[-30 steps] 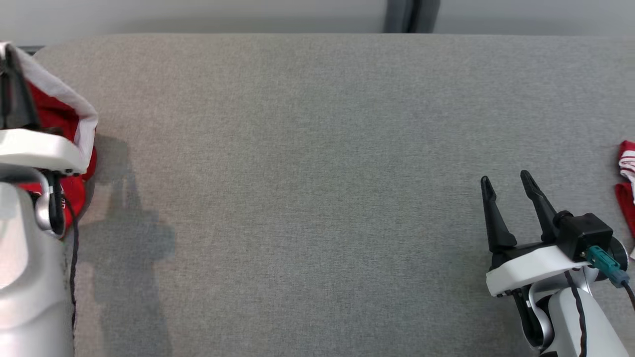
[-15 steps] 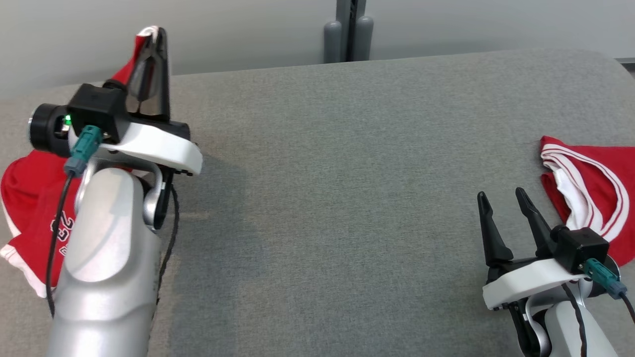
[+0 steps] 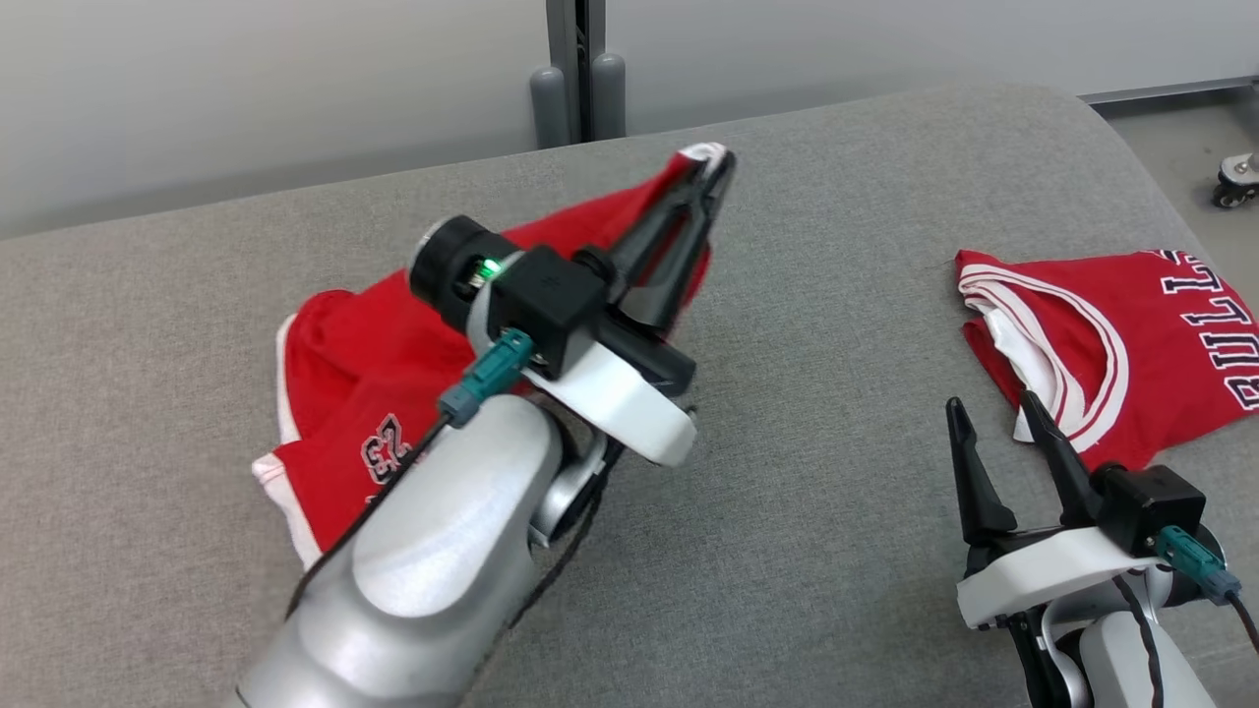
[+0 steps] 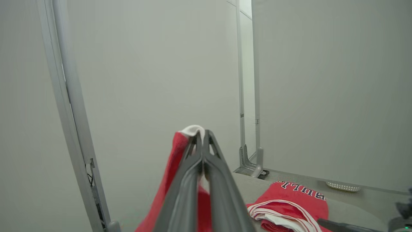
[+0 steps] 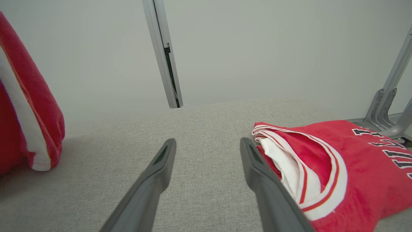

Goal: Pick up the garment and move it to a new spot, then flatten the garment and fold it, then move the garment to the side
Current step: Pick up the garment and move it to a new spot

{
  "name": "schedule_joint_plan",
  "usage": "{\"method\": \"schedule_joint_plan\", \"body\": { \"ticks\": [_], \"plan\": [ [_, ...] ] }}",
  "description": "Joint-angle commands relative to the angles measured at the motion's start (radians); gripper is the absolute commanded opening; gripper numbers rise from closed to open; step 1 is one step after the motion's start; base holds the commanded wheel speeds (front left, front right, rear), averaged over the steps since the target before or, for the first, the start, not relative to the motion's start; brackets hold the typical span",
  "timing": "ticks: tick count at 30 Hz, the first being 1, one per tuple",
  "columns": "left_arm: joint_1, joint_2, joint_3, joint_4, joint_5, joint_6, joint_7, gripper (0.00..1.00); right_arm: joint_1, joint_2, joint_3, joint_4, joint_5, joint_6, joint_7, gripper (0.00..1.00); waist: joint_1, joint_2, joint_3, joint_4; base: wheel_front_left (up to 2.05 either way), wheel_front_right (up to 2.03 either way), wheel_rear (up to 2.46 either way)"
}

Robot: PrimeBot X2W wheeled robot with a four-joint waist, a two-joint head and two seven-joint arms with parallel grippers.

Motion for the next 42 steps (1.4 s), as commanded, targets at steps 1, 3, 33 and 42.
{"method": "schedule_joint_plan", "body": {
  "ticks": [1,3,33,42],
  "plan": [
    [-0.016,0.006,-0.026,-0.016,-0.028,0.019,-0.001,0.00,0.007,-0.005,0.000,0.001,0.008,0.000,-0.002,1.00,0.0000,0.0000,-0.001,-0.002,0.00,0.00,0.00],
    [-0.017,0.007,-0.060,-0.039,-0.070,0.050,-0.001,0.00,0.006,-0.005,-0.001,0.002,0.009,0.000,-0.002,1.00,0.0000,0.0000,0.000,-0.003,0.00,0.00,0.00],
    [0.510,0.041,0.506,0.185,0.057,0.093,-0.001,0.60,0.037,-0.005,-0.023,0.020,-0.007,0.000,-0.002,1.00,0.0000,0.0000,-0.053,0.084,0.00,0.00,0.00],
    [0.602,0.018,0.617,0.136,0.172,0.112,-0.001,1.00,0.064,-0.005,-0.003,0.027,-0.018,0.000,-0.002,1.00,0.0000,0.0000,-0.099,0.074,0.00,0.00,0.00]
  ]
}}
